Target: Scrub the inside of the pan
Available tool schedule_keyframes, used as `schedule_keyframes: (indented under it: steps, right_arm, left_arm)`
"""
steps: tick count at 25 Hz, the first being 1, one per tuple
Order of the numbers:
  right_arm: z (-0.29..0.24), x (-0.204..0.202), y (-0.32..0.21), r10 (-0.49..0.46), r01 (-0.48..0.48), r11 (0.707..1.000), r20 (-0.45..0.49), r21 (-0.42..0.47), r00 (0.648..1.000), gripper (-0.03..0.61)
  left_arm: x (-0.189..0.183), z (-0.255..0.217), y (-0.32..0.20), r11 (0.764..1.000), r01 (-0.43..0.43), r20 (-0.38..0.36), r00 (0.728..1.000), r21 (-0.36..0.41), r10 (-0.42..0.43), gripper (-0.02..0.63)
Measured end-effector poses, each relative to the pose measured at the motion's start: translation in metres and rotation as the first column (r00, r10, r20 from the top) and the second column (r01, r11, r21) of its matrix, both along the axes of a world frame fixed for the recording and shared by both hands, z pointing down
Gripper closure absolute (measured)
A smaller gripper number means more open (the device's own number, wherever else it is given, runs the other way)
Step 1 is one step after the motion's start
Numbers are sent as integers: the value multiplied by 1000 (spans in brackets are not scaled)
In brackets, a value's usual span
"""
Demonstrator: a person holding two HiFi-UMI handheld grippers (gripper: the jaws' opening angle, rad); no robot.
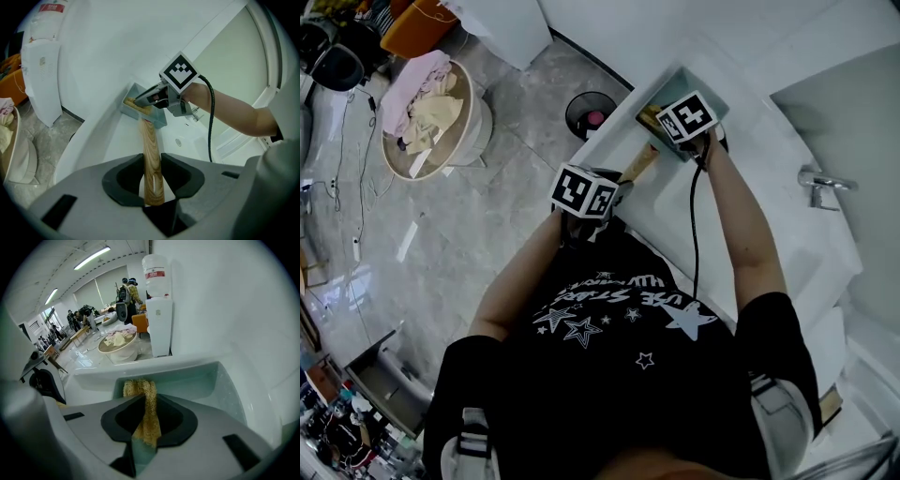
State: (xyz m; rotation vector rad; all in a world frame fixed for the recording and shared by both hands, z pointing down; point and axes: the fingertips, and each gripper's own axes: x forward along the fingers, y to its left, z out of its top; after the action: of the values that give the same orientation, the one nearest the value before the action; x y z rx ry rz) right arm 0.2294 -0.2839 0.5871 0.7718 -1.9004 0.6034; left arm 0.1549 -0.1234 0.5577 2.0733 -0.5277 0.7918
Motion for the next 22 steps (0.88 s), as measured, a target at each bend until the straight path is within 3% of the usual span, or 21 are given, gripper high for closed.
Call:
schedule_keyframes:
  steps: [4,12,22]
  right_arm:
    - [4,8,-10,39,-39,999,16,5,999,500]
    - [-1,48,-47,140,-133,984,-47,116,989,502]
    - [-1,76,-73,208,-172,953,-126,248,970,502]
  left_arm:
    - [-2,2,-1,1000,7,-5,1000,-10,-7,488]
    - [-1,1,-4,1000,6,-9,1000,-19,-6,488]
    - [-2,1,0,1000,4,-13,1000,-24,-5,488]
